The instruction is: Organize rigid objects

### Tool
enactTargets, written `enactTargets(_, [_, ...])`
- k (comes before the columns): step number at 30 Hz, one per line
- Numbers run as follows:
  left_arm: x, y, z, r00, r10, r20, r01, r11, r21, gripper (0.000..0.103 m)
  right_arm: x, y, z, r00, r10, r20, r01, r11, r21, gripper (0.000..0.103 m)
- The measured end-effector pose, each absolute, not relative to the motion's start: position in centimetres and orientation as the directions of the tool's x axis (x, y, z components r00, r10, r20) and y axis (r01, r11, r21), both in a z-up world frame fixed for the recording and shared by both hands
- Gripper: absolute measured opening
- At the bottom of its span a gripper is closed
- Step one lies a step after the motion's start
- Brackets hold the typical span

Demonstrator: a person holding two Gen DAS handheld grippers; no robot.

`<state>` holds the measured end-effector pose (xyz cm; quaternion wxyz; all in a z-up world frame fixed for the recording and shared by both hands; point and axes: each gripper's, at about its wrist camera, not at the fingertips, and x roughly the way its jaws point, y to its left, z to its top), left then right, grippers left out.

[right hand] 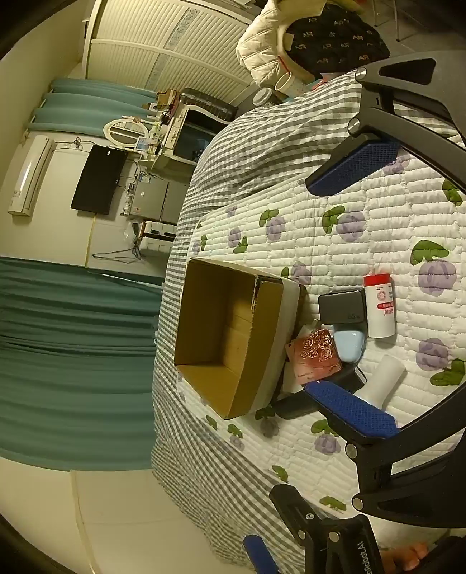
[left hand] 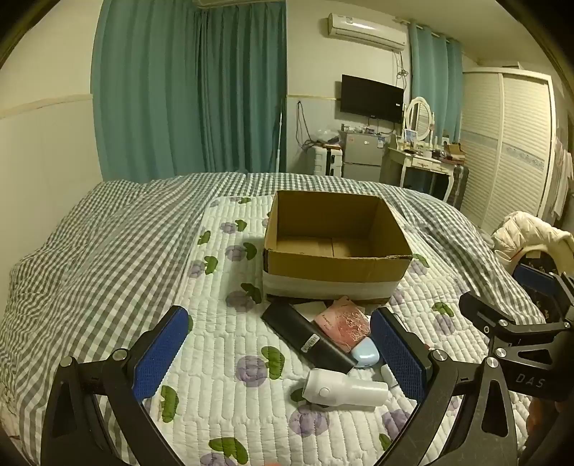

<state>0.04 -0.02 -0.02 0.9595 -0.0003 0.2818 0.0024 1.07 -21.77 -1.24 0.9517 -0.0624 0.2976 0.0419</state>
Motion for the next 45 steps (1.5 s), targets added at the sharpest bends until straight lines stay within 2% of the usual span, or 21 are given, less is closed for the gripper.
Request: enactTargets(45, [0.4, 0.4, -1.1, 0.821, 0.025, -0.571, -0.026, 1.000, 0.006, 0.103, 1.5, -21.2, -1.9, 0.810, 0.040, -0.585, -0.123, 0.987, -0.103, 0.103])
